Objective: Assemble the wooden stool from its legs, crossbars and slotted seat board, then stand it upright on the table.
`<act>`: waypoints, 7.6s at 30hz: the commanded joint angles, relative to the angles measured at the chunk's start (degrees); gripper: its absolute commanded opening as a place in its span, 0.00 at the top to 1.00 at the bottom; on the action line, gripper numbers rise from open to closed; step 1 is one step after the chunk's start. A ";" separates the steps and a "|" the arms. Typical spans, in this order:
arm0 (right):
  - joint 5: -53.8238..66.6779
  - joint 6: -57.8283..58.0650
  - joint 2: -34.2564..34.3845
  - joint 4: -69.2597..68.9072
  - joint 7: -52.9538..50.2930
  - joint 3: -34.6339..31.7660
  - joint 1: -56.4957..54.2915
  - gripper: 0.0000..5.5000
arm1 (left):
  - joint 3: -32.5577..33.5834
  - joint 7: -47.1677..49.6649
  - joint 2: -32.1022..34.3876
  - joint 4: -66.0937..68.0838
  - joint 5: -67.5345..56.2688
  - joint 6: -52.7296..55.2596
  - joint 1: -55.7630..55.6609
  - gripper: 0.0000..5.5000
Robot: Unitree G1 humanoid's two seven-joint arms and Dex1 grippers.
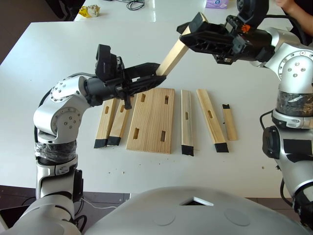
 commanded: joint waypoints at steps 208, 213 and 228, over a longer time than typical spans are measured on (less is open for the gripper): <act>10.51 -12.43 -12.07 -30.96 -13.03 -2.26 28.29 0.29 | 9.39 72.76 -34.06 16.33 29.71 -13.02 -9.78 0.51; 9.06 -7.73 -11.01 -27.81 -27.70 -2.29 21.33 0.29 | 10.16 76.69 -34.51 9.80 32.02 -13.25 -4.89 0.51; -6.80 -12.76 -43.26 -19.95 18.46 1.42 38.15 0.29 | 20.35 83.03 -36.33 -1.21 30.87 -17.78 8.63 0.51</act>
